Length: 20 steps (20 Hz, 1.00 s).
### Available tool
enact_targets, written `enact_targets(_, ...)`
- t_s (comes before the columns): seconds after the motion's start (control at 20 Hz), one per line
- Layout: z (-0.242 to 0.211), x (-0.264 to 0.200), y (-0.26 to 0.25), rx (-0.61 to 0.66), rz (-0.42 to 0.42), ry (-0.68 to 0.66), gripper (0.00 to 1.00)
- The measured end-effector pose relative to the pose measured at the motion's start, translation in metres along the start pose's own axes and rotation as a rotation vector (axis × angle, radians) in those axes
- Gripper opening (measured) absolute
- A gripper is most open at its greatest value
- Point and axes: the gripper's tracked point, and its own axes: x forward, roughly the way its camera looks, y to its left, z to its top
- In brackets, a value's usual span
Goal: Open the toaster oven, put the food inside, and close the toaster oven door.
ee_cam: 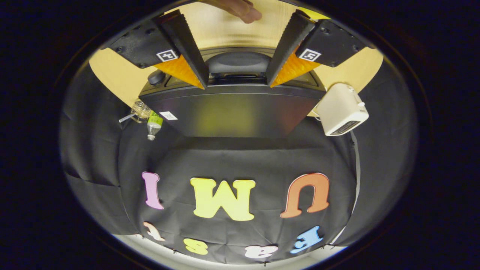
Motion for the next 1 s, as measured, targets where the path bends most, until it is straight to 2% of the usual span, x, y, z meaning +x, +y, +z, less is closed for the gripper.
enact_targets(0.3,-0.005,0.000,0.003,0.021,0.068,0.055,1.00)
enact_targets(0.6,-0.028,-0.030,0.000,0.031,0.149,0.127,1.00)
enact_targets(0.85,-0.063,-0.058,-0.002,-0.026,0.151,0.176,1.00)
enact_targets(1.0,-0.082,-0.070,-0.002,-0.110,0.138,0.164,1.00)
